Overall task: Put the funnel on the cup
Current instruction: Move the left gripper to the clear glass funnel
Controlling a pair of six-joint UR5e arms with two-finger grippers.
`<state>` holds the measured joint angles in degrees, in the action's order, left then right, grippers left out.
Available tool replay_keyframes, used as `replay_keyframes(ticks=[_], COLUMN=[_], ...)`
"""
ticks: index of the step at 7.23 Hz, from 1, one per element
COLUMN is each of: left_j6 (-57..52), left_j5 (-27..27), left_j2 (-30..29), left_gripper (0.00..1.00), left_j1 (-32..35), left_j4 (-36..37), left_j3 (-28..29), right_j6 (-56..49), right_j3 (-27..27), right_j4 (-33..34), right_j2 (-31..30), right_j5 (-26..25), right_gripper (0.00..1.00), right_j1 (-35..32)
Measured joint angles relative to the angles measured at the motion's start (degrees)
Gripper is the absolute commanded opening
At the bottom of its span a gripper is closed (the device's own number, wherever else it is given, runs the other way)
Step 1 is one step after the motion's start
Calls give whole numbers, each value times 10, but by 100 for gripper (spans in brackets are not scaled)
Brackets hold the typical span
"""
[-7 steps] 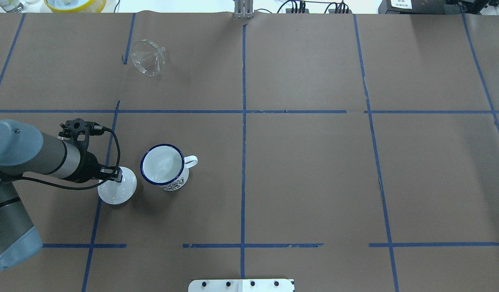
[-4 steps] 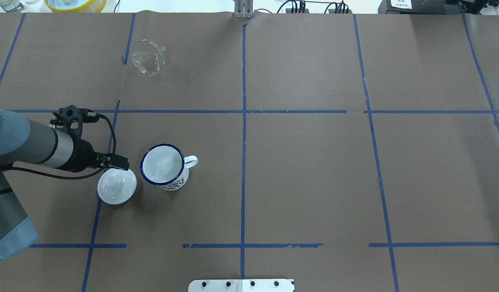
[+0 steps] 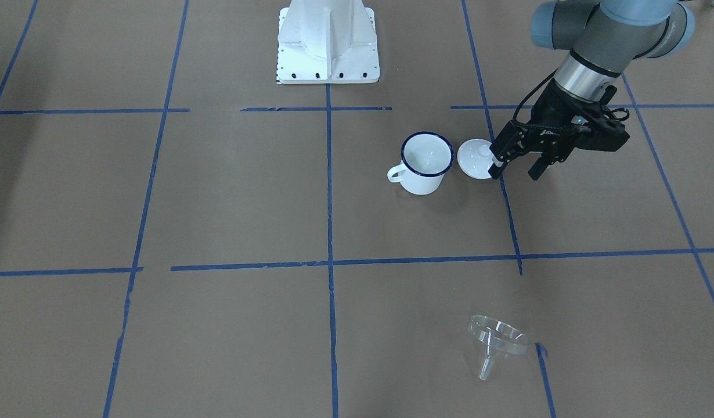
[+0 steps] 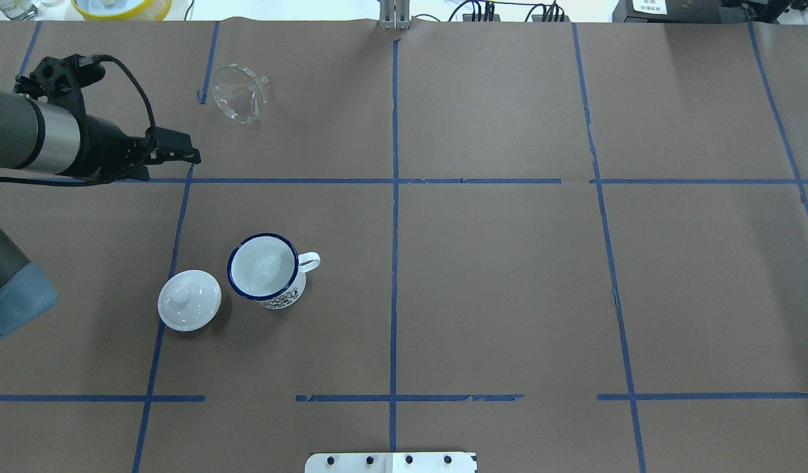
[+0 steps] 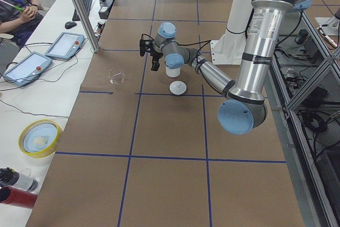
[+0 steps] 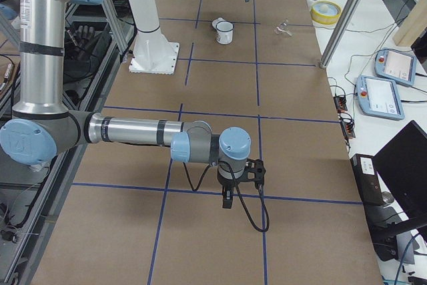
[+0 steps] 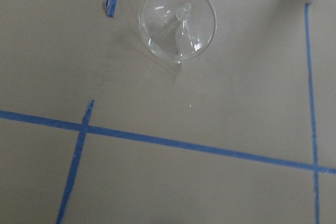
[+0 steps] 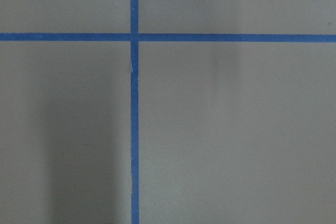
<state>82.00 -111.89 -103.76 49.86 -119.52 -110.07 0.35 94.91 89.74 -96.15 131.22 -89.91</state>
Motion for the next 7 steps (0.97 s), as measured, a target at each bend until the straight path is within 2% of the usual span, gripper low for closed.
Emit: replay_keyframes(ticks=[1, 3, 5, 7], left_j6=[110, 301, 390, 425], left_j5=[33, 103, 169, 194], left_j2=[-29, -101, -155, -195], left_gripper=[100, 100, 100, 100], left_j1=[3, 1, 0, 0], left_j4=[-23, -97, -178, -227], left_j3=[27, 150, 274, 365], right_j6=[0, 0, 0, 0], right_j3=[0, 0, 0, 0], right_j4=[0, 0, 0, 0], right_j2=[0, 0, 0, 0], right_j5=[0, 0, 0, 0], right_gripper=[100, 100, 100, 100], right_j1=[0, 0, 0, 0])
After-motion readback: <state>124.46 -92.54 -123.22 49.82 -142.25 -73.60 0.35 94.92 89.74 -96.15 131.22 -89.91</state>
